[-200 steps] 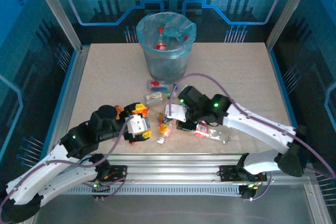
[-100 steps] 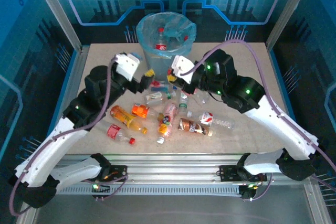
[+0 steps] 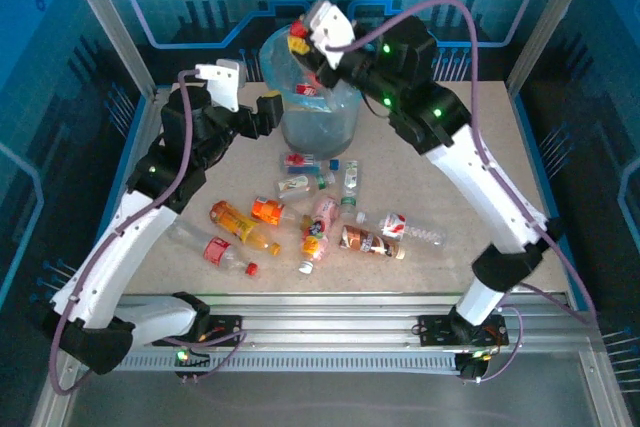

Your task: Put the plastic bottles in the bin

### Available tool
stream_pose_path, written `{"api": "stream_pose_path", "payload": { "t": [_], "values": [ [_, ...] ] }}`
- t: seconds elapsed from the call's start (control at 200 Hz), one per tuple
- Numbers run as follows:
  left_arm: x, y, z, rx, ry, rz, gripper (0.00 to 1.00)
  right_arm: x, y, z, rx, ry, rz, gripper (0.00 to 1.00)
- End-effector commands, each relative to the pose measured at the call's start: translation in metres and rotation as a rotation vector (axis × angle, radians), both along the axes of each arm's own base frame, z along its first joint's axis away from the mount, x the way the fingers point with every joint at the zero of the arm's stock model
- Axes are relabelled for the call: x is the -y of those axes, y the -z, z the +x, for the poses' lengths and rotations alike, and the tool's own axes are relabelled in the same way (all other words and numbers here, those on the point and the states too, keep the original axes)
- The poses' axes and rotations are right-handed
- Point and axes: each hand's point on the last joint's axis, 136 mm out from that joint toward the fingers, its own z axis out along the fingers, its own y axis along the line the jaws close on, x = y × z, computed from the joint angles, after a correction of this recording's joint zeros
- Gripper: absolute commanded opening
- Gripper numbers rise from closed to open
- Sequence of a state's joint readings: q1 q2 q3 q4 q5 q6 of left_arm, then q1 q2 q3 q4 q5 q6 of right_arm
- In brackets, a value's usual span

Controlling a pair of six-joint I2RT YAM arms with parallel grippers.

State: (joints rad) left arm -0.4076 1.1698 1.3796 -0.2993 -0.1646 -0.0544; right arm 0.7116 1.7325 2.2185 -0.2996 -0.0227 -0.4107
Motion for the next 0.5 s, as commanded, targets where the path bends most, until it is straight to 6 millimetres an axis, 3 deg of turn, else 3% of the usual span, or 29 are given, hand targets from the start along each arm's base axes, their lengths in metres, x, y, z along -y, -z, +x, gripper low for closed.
{"api": "stream_pose_path", "payload": {
  "t": [0.0, 0.225, 0.335, 0.36, 0.495],
  "values": [
    [-0.001, -0.012, 0.006, 0.026, 0.013, -0.038, 0.88, -0.004, -0.023, 0.030, 0.043, -0.014, 0.102, 0.02],
    [-0.010, 0.006, 0.011, -0.005, -0.001, -0.014, 0.88, -0.032, 0.017, 0.102, -0.054, -0.085, 0.158, 0.04],
    [-0.014, 0.014, 0.011, -0.018, -0.008, -0.012, 0.88, -0.031, 0.042, 0.136, -0.122, -0.053, 0.212, 0.04],
    [-0.014, 0.015, 0.010, -0.019, -0.008, -0.012, 0.88, -0.037, 0.064, 0.150, -0.158, -0.051, 0.202, 0.04],
    [-0.018, 0.021, 0.009, -0.023, -0.016, -0.010, 0.88, -0.048, 0.110, 0.174, -0.252, -0.084, 0.207, 0.06]
  ]
}}
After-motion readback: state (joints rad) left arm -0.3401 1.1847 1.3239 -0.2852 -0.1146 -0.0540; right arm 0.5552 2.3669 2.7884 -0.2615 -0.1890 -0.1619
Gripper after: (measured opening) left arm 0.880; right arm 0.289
